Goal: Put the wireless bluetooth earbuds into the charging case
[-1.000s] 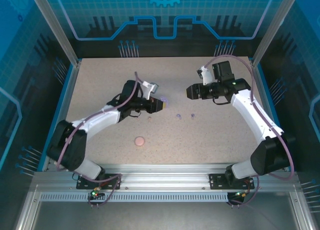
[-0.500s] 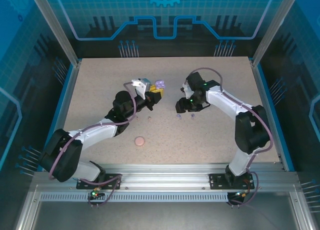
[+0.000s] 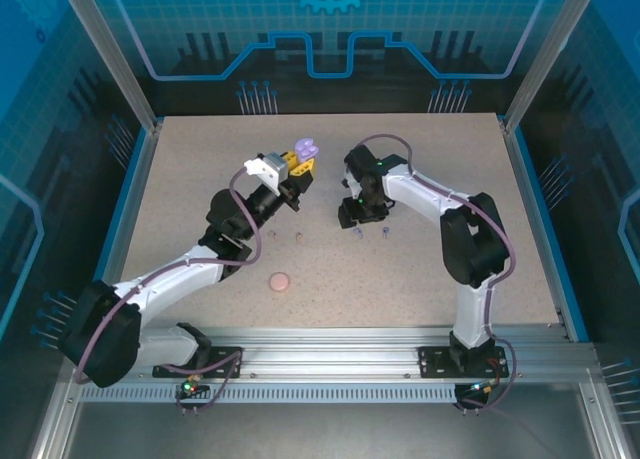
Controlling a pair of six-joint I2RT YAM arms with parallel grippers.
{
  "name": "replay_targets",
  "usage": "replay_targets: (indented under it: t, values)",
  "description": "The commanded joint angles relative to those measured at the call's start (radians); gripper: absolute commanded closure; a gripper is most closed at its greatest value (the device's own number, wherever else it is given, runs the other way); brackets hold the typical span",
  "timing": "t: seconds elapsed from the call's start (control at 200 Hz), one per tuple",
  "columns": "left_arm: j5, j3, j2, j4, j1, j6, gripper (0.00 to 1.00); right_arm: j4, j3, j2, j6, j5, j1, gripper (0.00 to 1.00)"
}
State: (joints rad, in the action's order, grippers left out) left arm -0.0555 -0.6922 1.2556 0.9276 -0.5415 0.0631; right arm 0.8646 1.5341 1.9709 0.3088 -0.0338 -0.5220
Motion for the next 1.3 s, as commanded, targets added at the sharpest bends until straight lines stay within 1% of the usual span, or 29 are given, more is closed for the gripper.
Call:
replay_targets:
  t: [0.0,0.56,0.785,0.915,1.296]
  values:
    - [0.016,-0.041,-0.022,0.024,-0.007,0.044,1.0,0.064,0.044,0.047,-0.023,0.045,-0.011,0.48]
    - [-0.006,-0.04,-0.028,0.011,-0.007,0.043,1.0,0.107,0.125,0.18,-0.056,0.109,-0.039,0.54]
    - [-0.014,-0.038,-0.032,0.007,-0.006,0.038,1.0,0.119,0.132,0.198,-0.062,0.138,-0.043,0.56]
    - [-0.017,-0.038,-0.033,0.007,-0.007,0.035,1.0,0.116,0.133,0.205,-0.065,0.146,-0.042,0.58]
    - [-0.018,-0.039,-0.033,0.001,-0.007,0.033,1.0,0.114,0.132,0.197,-0.067,0.123,-0.046,0.64]
